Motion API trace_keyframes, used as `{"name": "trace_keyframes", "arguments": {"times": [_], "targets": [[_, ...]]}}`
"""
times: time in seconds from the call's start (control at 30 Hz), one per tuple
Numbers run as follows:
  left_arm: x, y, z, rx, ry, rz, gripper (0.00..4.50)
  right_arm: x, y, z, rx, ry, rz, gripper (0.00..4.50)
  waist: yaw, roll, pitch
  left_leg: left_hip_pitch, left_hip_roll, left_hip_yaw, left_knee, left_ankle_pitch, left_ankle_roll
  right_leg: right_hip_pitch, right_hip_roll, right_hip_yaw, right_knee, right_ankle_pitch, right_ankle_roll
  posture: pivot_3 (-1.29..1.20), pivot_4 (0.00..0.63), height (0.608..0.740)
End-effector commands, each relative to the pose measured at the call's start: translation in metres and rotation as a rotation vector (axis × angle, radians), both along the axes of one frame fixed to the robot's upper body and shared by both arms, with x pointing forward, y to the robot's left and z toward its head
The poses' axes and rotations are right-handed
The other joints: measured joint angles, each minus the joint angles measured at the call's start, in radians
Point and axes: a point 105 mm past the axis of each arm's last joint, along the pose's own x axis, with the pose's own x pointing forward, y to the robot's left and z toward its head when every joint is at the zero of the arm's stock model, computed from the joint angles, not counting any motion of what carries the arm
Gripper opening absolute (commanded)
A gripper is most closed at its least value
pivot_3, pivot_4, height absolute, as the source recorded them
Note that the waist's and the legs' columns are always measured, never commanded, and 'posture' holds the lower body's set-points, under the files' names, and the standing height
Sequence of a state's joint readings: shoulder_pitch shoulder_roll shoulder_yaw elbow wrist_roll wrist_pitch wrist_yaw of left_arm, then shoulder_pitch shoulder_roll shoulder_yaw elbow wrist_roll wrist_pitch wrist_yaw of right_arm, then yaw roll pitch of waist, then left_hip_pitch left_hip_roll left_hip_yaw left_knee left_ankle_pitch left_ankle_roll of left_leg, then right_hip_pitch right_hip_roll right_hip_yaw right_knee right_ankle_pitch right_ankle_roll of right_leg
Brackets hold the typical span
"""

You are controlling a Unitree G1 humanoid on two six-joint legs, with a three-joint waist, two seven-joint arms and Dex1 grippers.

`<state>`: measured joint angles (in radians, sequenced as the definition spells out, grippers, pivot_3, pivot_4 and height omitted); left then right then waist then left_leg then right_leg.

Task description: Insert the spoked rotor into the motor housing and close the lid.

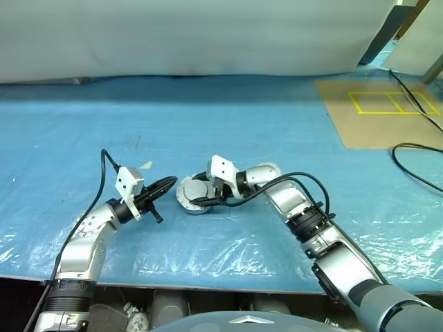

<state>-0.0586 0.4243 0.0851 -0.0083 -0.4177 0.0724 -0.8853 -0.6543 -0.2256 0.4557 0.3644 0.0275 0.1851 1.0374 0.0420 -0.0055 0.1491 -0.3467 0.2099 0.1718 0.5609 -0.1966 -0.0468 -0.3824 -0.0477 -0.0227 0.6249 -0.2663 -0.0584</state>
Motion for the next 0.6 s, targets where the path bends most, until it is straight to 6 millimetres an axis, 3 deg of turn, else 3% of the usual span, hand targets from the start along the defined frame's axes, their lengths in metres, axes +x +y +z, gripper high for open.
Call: {"name": "trace_keyframes", "arguments": {"times": [0.03,0.2,0.43,0.6], "targets": [[-0.002,-0.007,0.001,0.017,-0.010,-0.038,0.00,0.006,-0.019,-0.037,-0.136,0.063,-0.093,2.98,0.000,0.000,0.000,0.001,0.001,0.000,0.000,-0.001,0.002,0.000,0.000,0.000,0.000,0.000,0.000,0.00,0.150,0.740],[-0.007,-0.009,-0.025,0.119,0.050,-0.084,0.00,0.007,-0.022,-0.033,-0.115,0.117,-0.107,2.98,0.001,0.001,0.000,0.004,0.002,0.000,0.000,-0.002,0.003,0.003,0.000,0.000,0.000,0.001,-0.001,0.00,0.150,0.740],[-0.004,-0.005,-0.033,0.135,0.078,-0.070,0.00,0.009,-0.024,-0.030,-0.115,0.111,-0.115,2.98,0.002,0.003,-0.001,0.005,0.002,0.000,-0.001,-0.002,0.003,0.006,0.000,0.000,-0.001,0.001,-0.001,0.00,0.150,0.740],[-0.005,-0.013,-0.039,0.163,0.071,-0.110,0.00,0.007,-0.023,-0.026,-0.108,0.116,-0.110,2.98,0.005,0.003,-0.001,0.006,0.002,0.000,-0.002,-0.002,0.003,0.006,0.000,0.001,-0.002,0.000,-0.001,0.00,0.150,0.740]]}}
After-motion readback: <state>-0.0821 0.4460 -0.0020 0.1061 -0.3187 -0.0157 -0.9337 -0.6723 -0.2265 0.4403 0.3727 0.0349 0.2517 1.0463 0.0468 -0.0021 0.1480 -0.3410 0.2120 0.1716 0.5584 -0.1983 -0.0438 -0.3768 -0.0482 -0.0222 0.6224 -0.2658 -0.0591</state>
